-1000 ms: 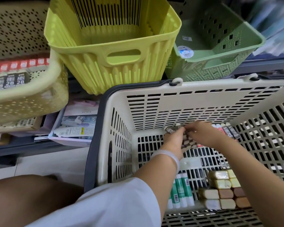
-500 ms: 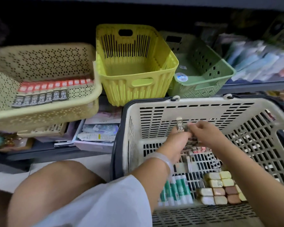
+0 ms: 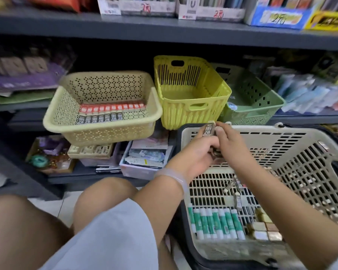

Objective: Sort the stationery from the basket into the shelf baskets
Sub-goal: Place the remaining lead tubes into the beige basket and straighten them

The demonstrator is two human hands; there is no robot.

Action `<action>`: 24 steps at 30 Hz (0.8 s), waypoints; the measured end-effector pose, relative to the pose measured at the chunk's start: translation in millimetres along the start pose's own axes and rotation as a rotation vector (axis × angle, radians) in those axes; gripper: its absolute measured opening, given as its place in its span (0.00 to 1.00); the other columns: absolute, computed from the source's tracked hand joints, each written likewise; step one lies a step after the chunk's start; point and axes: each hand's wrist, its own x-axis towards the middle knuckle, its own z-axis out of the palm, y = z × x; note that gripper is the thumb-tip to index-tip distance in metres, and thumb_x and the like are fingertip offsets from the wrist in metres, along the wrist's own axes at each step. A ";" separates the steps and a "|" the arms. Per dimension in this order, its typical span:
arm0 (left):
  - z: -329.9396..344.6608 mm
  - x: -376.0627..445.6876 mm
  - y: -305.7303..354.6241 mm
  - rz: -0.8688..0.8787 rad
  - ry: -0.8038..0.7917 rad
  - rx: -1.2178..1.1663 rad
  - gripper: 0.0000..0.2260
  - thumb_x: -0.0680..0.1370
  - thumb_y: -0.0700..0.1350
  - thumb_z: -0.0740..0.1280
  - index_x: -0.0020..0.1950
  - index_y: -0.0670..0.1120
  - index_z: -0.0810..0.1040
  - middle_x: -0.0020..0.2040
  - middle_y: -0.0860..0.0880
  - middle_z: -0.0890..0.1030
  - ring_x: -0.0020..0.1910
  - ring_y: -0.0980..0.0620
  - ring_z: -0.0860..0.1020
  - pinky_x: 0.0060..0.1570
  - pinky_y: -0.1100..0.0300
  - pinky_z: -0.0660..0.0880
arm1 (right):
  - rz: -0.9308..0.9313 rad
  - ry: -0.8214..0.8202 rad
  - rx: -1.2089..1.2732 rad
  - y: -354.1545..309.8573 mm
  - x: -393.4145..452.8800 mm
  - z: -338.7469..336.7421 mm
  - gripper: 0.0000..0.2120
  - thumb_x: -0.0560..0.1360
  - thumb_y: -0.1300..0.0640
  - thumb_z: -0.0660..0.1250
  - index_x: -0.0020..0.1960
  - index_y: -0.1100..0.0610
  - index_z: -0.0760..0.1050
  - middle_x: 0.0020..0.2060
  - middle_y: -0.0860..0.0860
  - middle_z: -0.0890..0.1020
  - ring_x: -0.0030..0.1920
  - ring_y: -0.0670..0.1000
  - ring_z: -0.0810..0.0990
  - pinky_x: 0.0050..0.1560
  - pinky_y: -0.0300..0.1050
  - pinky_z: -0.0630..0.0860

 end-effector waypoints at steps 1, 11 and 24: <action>-2.0 -3.2 4.2 0.024 -0.001 0.006 0.23 0.70 0.26 0.52 0.55 0.48 0.71 0.38 0.46 0.79 0.39 0.47 0.77 0.40 0.55 0.74 | 0.021 -0.020 0.085 -7.2 -1.6 4.5 0.16 0.81 0.54 0.51 0.64 0.56 0.71 0.59 0.56 0.76 0.60 0.54 0.73 0.62 0.50 0.69; -40.9 -44.2 63.8 0.148 -0.099 0.052 0.29 0.71 0.28 0.53 0.67 0.51 0.67 0.53 0.40 0.77 0.47 0.47 0.76 0.49 0.55 0.74 | 0.082 -0.202 0.312 -82.3 6.3 38.8 0.18 0.81 0.50 0.51 0.69 0.52 0.66 0.64 0.52 0.73 0.63 0.50 0.71 0.61 0.45 0.68; -129.5 -76.9 160.5 0.276 0.255 -0.200 0.09 0.79 0.49 0.62 0.49 0.44 0.75 0.35 0.44 0.83 0.33 0.48 0.83 0.35 0.52 0.80 | -0.278 -0.325 0.014 -174.0 38.1 108.9 0.14 0.77 0.60 0.62 0.61 0.54 0.76 0.56 0.49 0.80 0.57 0.47 0.77 0.62 0.45 0.72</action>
